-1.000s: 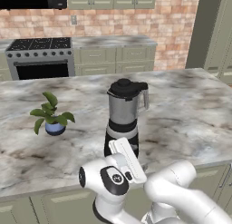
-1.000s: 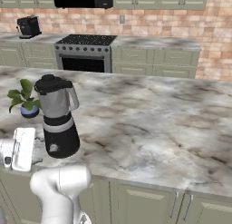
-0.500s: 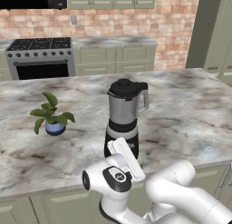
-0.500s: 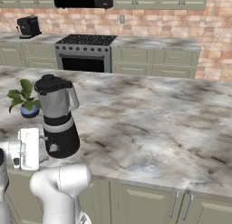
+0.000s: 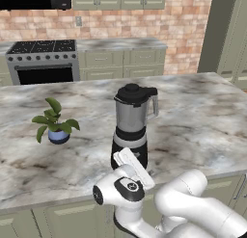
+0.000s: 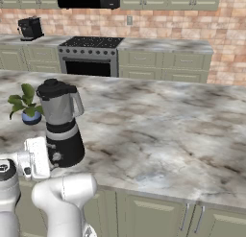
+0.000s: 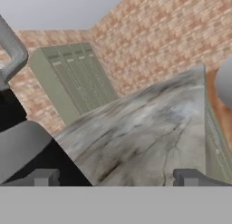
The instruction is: Open the blender lid, put the banana in the blender, close the lid, and start the blender.
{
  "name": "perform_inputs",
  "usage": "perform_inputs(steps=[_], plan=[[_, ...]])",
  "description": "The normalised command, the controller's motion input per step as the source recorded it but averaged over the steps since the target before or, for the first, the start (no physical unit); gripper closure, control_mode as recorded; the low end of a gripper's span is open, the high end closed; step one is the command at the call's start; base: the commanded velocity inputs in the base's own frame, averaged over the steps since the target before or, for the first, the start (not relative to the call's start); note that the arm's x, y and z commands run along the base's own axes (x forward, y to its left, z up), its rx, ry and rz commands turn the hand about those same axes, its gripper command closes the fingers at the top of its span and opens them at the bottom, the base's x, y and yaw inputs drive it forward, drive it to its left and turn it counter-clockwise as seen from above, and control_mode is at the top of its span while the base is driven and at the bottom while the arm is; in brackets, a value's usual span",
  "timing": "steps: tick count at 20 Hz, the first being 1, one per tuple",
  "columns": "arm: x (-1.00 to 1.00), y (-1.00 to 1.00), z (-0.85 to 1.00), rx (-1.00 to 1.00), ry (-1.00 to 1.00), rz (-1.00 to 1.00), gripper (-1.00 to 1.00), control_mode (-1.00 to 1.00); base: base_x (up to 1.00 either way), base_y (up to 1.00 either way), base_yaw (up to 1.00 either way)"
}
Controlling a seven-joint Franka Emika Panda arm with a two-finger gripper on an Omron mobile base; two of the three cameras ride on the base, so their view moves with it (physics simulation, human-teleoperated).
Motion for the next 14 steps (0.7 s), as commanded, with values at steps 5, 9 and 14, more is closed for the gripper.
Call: perform_inputs(steps=[5, 9, 14], plan=[[0.32, 0.13, -0.33, 0.00, -0.03, 0.06, -1.00, -1.00, 0.00, 0.00, 0.00], [0.32, 0.19, -0.29, 0.00, -0.02, 0.05, -1.00, -1.00, 0.00, 0.00, 0.00], [0.34, 0.23, -0.22, 0.00, -0.02, 0.04, -1.00, -1.00, 0.00, 0.00, 0.00]])
